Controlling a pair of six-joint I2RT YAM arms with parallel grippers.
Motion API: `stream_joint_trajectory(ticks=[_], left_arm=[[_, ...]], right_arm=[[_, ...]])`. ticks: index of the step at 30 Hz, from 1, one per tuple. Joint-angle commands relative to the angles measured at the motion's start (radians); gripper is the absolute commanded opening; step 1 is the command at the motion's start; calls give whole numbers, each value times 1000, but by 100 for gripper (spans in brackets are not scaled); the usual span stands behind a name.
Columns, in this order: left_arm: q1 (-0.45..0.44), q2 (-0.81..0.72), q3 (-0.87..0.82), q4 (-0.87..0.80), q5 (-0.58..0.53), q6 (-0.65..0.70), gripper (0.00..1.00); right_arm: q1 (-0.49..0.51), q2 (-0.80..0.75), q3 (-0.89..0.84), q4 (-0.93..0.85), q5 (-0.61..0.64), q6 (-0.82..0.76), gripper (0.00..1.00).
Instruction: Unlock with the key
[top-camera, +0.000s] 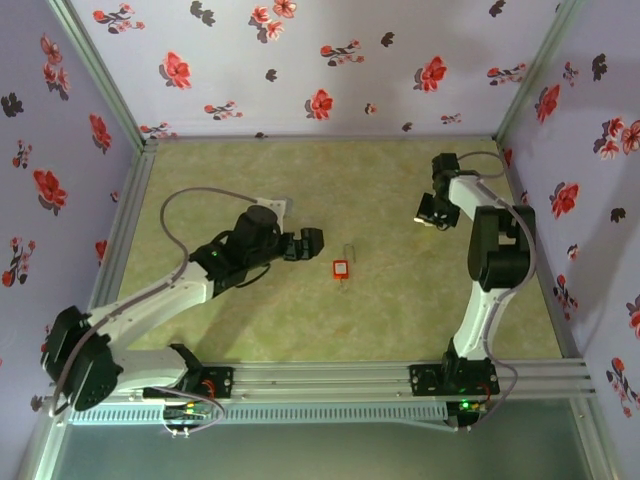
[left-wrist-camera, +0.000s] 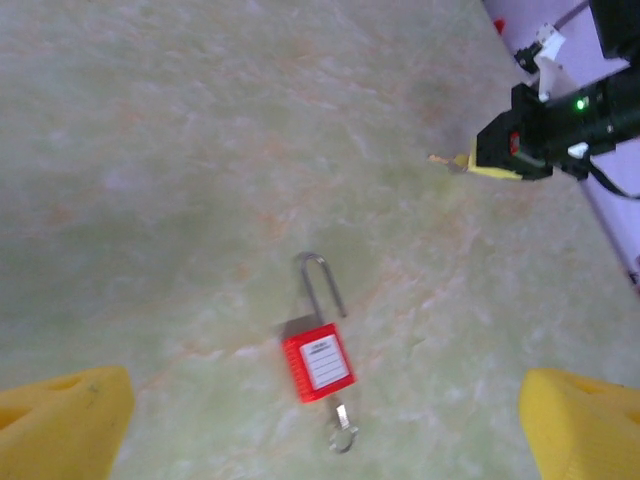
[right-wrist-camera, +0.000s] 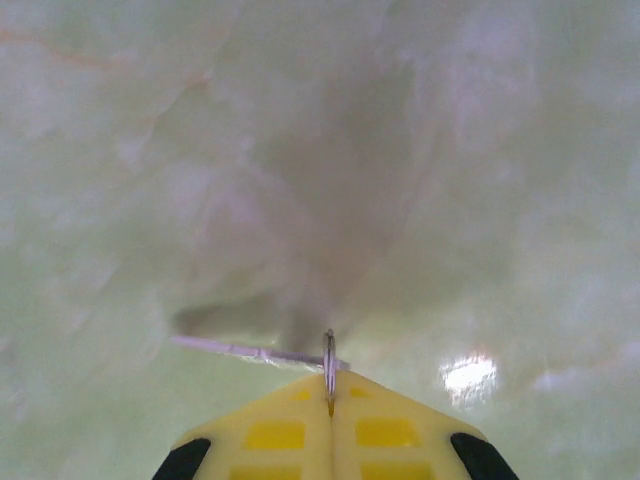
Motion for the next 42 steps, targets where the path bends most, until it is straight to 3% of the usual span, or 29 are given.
stream_joint_trajectory(ticks=[1,7,14,22,28,33,42], left_arm=[[-13,72,32,203,86,-170,97],[-35,229,93,426,157,-334,94],[-41,319,144,481,172,-443,92],[-48,393,150,545,257,-832,89],[-49,392,144,559,254,-954,89],[-49,437,133,673,254,-1079,87],[-38,495,115,782,233,-1184,81]], right_arm=[[26,-151,-58,41,-92,54,0],[79,-360,-188,91,-160,127,0],[104,-473,-222,116,-266,160,0],[197,-631,-335,316,-391,259,0],[290,-719,-436,489,-445,335,0],[376,-745,-482,563,-459,363,0],[479,-791,-547,636,-463,385,0]])
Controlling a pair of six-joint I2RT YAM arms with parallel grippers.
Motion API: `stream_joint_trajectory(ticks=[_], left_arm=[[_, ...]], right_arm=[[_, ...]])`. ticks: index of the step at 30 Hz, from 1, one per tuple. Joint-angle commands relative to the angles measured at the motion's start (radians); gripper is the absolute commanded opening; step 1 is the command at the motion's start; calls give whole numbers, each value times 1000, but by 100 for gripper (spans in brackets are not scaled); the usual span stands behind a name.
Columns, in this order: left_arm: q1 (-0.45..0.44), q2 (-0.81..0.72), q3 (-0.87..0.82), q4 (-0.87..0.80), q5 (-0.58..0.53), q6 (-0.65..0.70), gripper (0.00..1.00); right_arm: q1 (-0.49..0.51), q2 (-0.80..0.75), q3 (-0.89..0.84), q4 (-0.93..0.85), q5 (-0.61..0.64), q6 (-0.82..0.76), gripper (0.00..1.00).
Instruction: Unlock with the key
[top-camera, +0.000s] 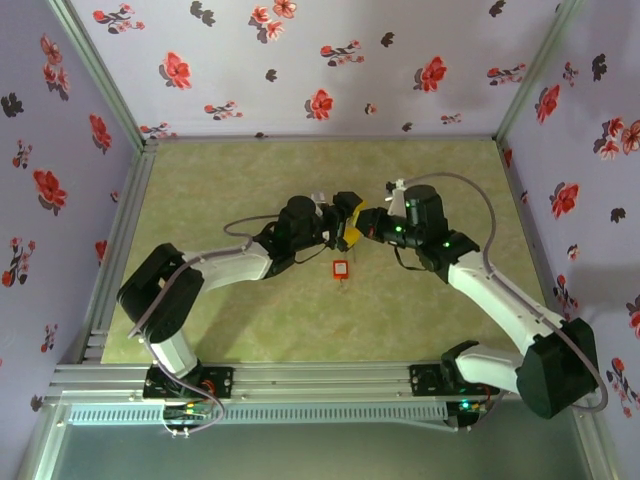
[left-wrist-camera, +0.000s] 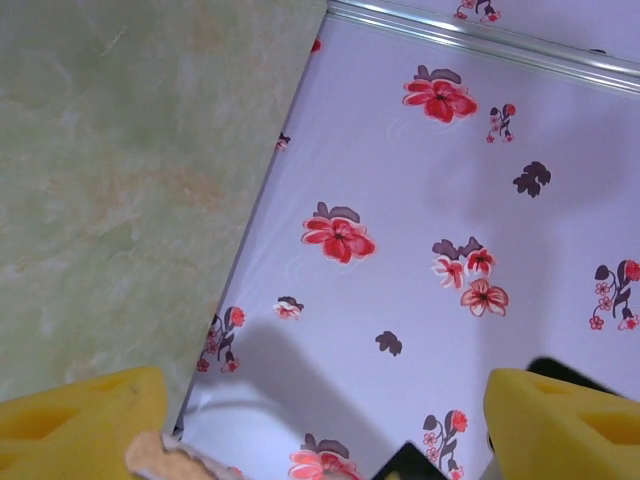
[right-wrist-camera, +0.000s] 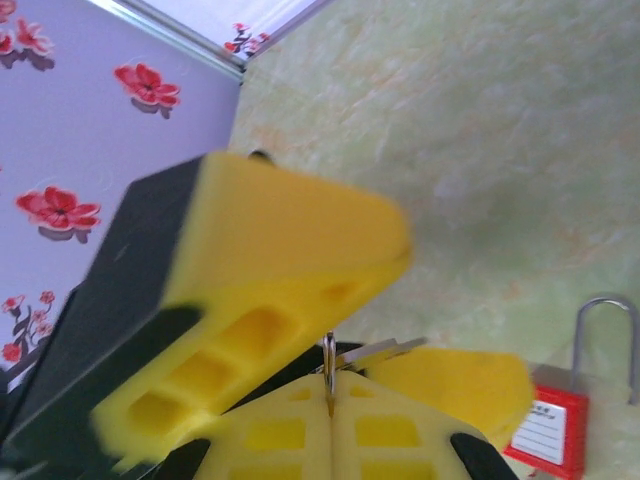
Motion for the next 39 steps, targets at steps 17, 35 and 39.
stream_joint_trajectory(ticks=[17,35,39], left_arm=[[44,-17,-42,71,-20,-31,35],[46,-40,-74,82,-13,7,0],[44,-57,-53,43,-11,57,0]], right_arm=[[44,-136,-114,10,-12,-31,0],[-51,-129,-79,-109,13,-115,0],[-51,-136,-95,-72,-16,-71,20]])
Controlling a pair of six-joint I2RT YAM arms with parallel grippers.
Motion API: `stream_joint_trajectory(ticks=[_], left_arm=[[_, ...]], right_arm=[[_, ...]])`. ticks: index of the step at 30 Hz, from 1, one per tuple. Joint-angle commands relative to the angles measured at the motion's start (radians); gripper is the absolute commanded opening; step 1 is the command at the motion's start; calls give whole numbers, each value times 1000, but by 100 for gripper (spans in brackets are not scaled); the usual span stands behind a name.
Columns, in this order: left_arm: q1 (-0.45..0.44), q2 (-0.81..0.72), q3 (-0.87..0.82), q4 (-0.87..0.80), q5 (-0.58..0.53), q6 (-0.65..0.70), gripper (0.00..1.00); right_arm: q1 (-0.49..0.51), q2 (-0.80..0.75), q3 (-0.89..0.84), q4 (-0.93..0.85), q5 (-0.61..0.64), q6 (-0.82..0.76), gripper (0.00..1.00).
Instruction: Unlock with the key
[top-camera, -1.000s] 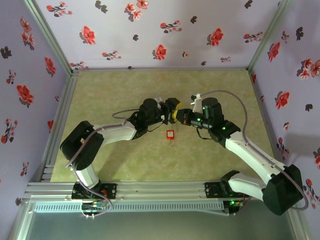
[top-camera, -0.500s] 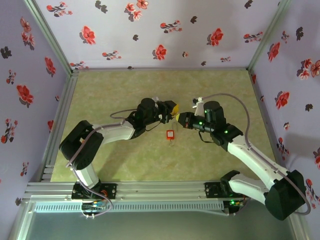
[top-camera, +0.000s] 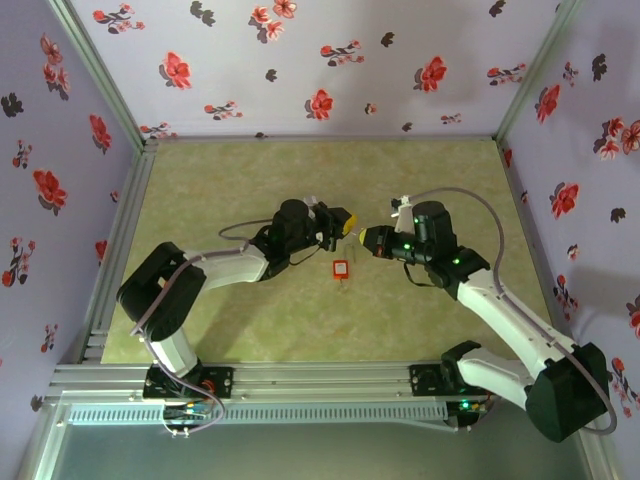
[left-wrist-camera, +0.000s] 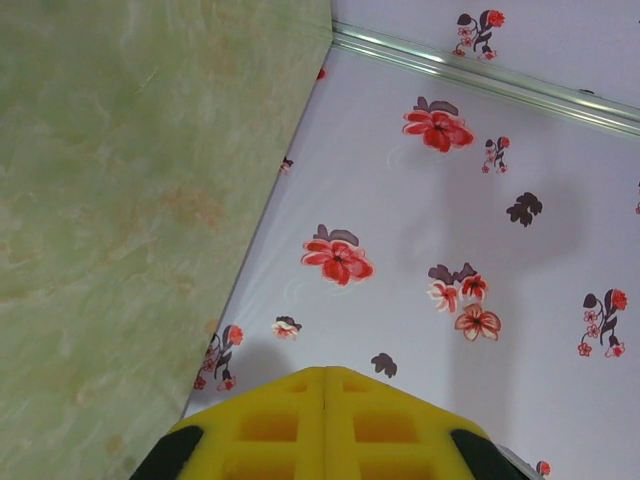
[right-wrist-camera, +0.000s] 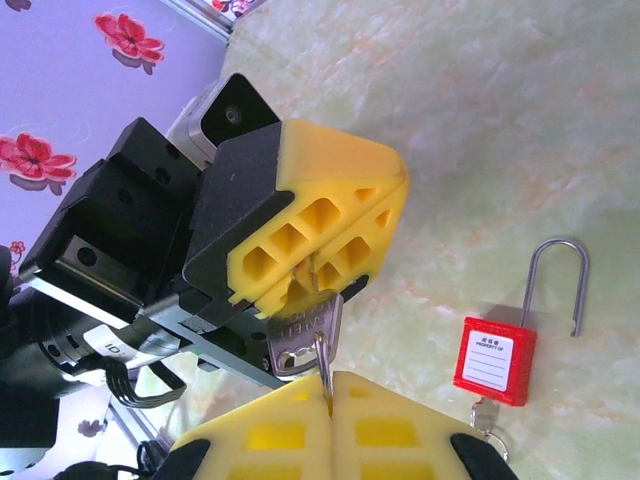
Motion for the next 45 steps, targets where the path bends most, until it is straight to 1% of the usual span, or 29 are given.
stream_joint_trajectory(ticks=[1,2,3,5,6,8,9,11,14,17,22,25,27,35,38,45], left_arm=[[5,-62,24,-39,-4,92,0],[5,-80,39,-79,-12,139,0],[5,-100,56,-128,-29,202,0],[0,-143,84,-213,-75,350,0],[-6,-164,98,-250,-103,424,0],[-19,-186,121,-312,-140,525,0],[-24,-185,126,-311,-147,557,0],[-32,-178,124,-286,-147,575,0],[-44,-165,118,-240,-151,590,0],[-59,-166,121,-226,-166,611,0],[-71,-169,121,-211,-177,621,0],[-77,-165,119,-200,-180,620,0],[-82,-165,119,-196,-182,620,0],[-95,-165,109,-174,-186,618,0],[-99,-162,104,-158,-185,615,0],[-106,-156,84,-111,-182,599,0]], right_arm=[[-20,-23,-6,28,1,53,38],[-23,-43,-34,82,-15,114,56],[-27,-71,-73,159,-29,182,65],[-27,-137,-143,302,-9,312,79],[-27,-166,-174,359,6,369,82],[-27,-193,-206,459,5,455,82],[-26,-196,-223,523,-3,504,82],[-16,-183,-261,657,-10,586,82],[1,-160,-299,774,-5,650,80],[19,-151,-327,829,11,672,77],[50,-113,-346,893,19,694,64],[59,-85,-355,930,25,709,55],[62,-68,-354,957,20,718,51],[65,-53,-354,976,30,717,35],[65,-46,-352,987,26,720,32],[65,-28,-351,1029,26,733,21]])
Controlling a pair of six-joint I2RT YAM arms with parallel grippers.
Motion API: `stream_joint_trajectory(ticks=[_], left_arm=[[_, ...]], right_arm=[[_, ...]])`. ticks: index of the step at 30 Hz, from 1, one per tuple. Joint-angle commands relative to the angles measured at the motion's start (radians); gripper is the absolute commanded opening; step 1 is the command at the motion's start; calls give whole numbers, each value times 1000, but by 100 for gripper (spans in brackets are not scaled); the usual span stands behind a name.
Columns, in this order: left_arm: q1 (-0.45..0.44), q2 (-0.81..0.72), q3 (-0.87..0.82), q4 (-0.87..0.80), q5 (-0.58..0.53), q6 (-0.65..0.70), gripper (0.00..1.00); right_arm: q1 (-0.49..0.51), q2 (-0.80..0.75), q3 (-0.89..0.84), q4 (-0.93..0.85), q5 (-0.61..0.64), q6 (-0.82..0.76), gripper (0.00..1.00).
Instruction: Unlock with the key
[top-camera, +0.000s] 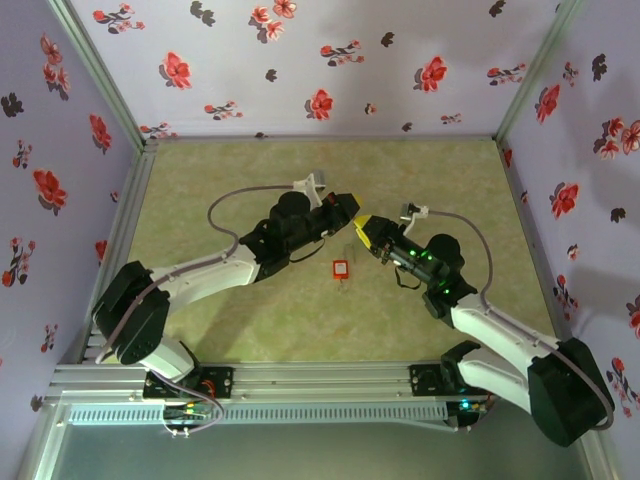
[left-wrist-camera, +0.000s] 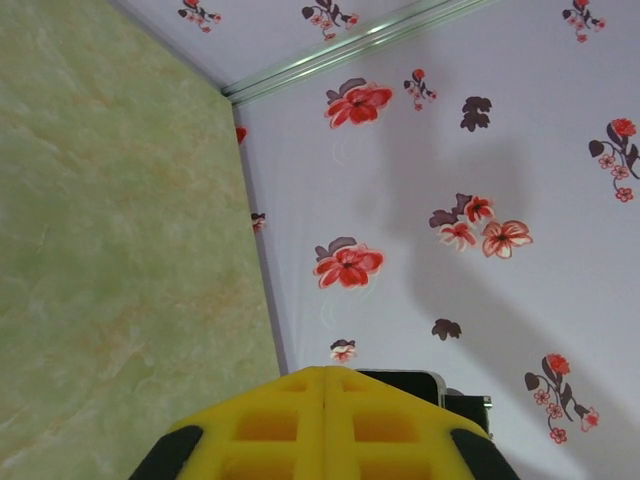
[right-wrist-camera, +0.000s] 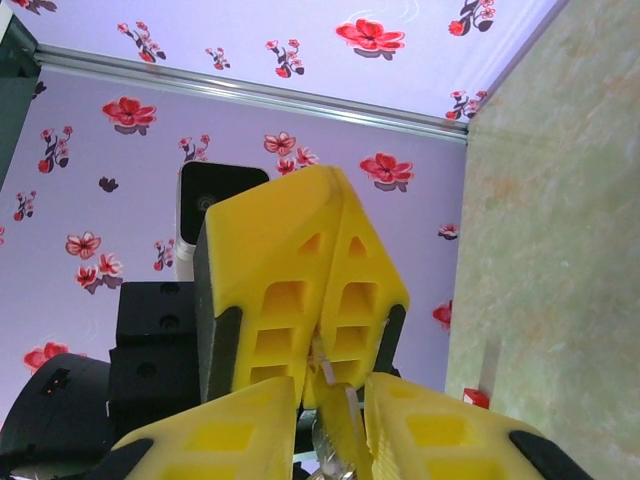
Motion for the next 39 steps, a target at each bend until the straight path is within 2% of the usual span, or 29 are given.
stream_joint_trajectory(ticks=[1,8,11,12,14,15,17,20,24,27,30,34,39], left_arm=[[-12,9,-19,50,-15,12,0],[-13,11,-54,114,-15,-2,0],[-13,4,-68,132,-19,9,0],[-9,-4,-76,132,-24,16,4],[9,-30,-91,105,-36,27,41],[25,-57,-101,73,-43,36,53],[61,-136,-121,-42,-86,75,70],[118,-289,-78,-438,-220,191,90],[220,-434,-10,-912,-336,318,96],[322,-496,6,-1159,-360,368,98],[434,-535,-6,-1342,-365,397,98],[584,-598,-63,-1460,-361,431,98],[758,-617,-136,-1501,-322,468,98]], right_arm=[[7,3,-4,70,15,12,19],[7,1,4,80,1,17,0],[7,-16,1,68,1,14,0],[6,-25,1,50,2,7,0],[7,-55,11,-22,4,-20,0],[7,-79,22,-90,6,-44,0],[7,-134,46,-257,17,-112,0],[7,-226,113,-610,67,-243,0],[7,-291,215,-1016,167,-417,0],[7,-290,266,-1146,195,-503,0],[7,-276,282,-1177,192,-535,0],[6,-246,292,-1186,177,-561,0],[6,-225,289,-1181,161,-575,0]])
